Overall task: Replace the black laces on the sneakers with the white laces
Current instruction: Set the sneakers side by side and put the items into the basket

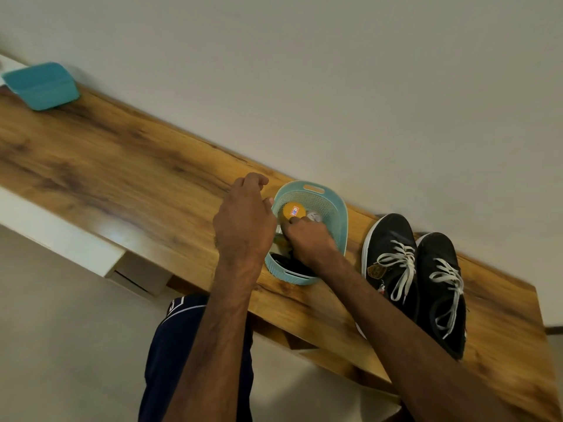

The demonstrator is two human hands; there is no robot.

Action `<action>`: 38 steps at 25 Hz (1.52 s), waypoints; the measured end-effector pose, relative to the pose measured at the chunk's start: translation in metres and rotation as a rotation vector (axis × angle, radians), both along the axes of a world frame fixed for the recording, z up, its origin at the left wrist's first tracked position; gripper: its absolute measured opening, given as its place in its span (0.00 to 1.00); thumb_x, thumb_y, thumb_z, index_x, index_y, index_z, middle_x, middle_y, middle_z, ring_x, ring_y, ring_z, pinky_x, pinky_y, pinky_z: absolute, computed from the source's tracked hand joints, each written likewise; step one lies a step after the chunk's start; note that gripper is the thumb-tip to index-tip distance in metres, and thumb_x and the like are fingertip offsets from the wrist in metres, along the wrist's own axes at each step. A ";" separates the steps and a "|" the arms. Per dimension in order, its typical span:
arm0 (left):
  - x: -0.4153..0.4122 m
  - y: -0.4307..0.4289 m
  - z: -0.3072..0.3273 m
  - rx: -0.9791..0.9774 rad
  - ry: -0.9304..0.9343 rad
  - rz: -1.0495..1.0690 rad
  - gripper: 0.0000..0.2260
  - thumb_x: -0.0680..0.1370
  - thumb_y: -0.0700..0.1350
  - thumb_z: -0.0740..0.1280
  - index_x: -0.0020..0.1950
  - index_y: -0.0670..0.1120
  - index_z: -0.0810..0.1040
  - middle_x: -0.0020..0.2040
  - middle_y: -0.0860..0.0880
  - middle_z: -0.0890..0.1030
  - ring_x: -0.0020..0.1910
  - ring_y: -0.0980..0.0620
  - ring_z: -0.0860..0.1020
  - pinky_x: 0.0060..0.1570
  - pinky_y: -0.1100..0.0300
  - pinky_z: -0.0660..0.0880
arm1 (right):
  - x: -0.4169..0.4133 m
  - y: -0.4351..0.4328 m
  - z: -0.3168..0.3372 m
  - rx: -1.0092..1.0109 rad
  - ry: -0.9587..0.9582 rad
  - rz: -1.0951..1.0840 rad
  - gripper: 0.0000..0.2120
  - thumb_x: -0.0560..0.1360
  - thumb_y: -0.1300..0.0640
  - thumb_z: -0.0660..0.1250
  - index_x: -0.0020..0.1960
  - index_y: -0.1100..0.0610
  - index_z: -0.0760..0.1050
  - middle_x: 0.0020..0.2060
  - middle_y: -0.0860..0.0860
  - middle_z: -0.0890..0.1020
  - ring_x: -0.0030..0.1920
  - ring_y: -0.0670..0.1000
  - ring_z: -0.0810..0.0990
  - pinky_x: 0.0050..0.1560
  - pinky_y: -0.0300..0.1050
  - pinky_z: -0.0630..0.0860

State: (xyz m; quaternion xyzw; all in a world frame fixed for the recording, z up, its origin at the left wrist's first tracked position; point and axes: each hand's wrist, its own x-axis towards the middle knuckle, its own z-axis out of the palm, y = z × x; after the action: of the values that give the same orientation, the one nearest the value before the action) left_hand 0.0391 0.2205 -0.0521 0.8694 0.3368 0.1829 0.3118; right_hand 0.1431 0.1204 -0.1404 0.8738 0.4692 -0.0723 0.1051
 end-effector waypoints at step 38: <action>0.023 -0.034 -0.040 -0.047 0.436 -0.422 0.25 0.81 0.39 0.61 0.76 0.39 0.58 0.80 0.40 0.52 0.66 0.41 0.73 0.61 0.48 0.74 | -0.043 -0.041 0.004 0.412 0.133 -0.223 0.14 0.79 0.63 0.62 0.63 0.59 0.76 0.50 0.57 0.83 0.48 0.58 0.81 0.47 0.53 0.79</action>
State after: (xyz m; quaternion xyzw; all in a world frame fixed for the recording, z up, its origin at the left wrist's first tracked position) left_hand 0.0622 0.1869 -0.0922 0.9314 0.2120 -0.0846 0.2835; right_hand 0.1002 0.0791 -0.1360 0.9166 0.3805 -0.0437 -0.1150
